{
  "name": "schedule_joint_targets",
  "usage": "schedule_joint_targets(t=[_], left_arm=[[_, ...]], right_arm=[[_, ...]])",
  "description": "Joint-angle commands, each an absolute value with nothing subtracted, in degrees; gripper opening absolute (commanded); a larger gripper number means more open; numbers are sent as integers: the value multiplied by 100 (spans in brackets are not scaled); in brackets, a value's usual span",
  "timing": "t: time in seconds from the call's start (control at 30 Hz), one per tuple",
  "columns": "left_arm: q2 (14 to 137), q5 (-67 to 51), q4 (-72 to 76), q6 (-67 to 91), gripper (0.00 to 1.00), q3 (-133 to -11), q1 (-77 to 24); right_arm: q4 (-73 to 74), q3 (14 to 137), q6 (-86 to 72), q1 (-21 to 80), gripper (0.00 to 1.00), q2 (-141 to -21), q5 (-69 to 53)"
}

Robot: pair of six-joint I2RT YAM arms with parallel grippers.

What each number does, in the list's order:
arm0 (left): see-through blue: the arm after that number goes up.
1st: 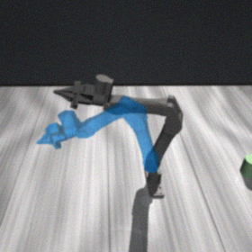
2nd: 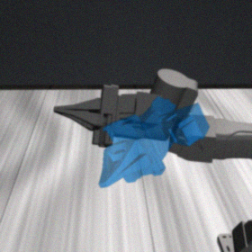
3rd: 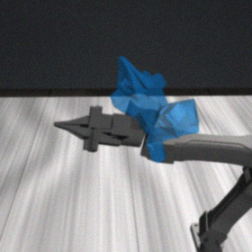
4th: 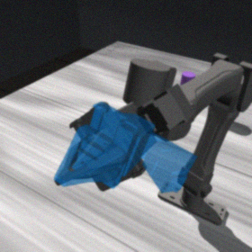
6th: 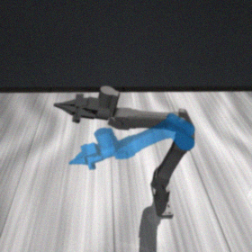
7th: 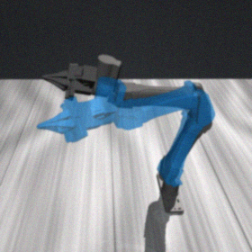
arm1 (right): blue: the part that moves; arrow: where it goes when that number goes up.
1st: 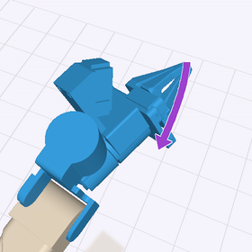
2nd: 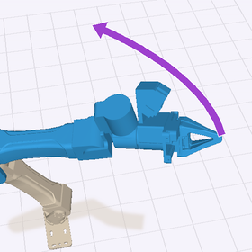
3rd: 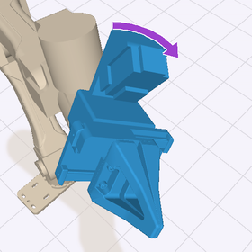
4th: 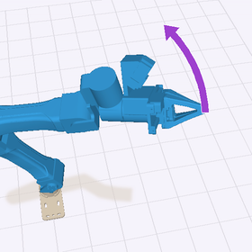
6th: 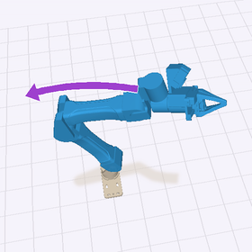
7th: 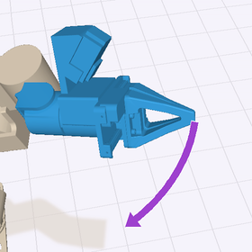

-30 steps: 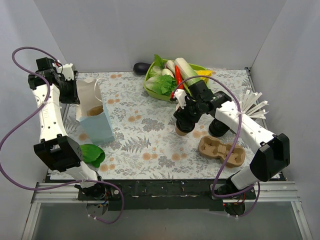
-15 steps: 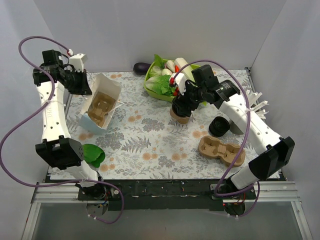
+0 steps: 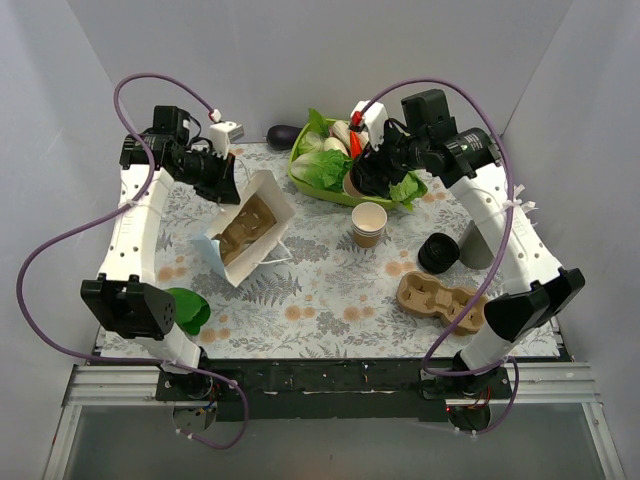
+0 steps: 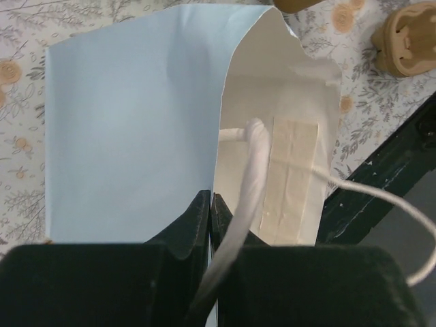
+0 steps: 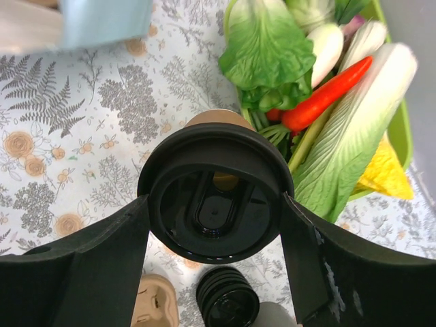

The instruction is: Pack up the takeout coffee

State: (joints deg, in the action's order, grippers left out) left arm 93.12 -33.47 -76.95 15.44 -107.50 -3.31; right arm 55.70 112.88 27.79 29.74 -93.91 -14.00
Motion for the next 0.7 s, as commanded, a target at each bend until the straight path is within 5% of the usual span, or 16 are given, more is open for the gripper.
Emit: schedule_joint_targets(t=[0.0, 0.57, 0.67], left_arm=[[8860, -3744, -7928, 1722, 0, -10802, -720], [8868, -4210, -7928, 1776, 0, -10644, -2250], [9026, -4088, -7928, 1618, 13, -10547, -2250]], right_arm=[[5476, 11707, 2962, 2988, 1, -9159, -1564], [5106, 12375, 3032, 2988, 1, -8860, -1969], [5098, 12270, 3032, 2988, 1, -8824, -1969]])
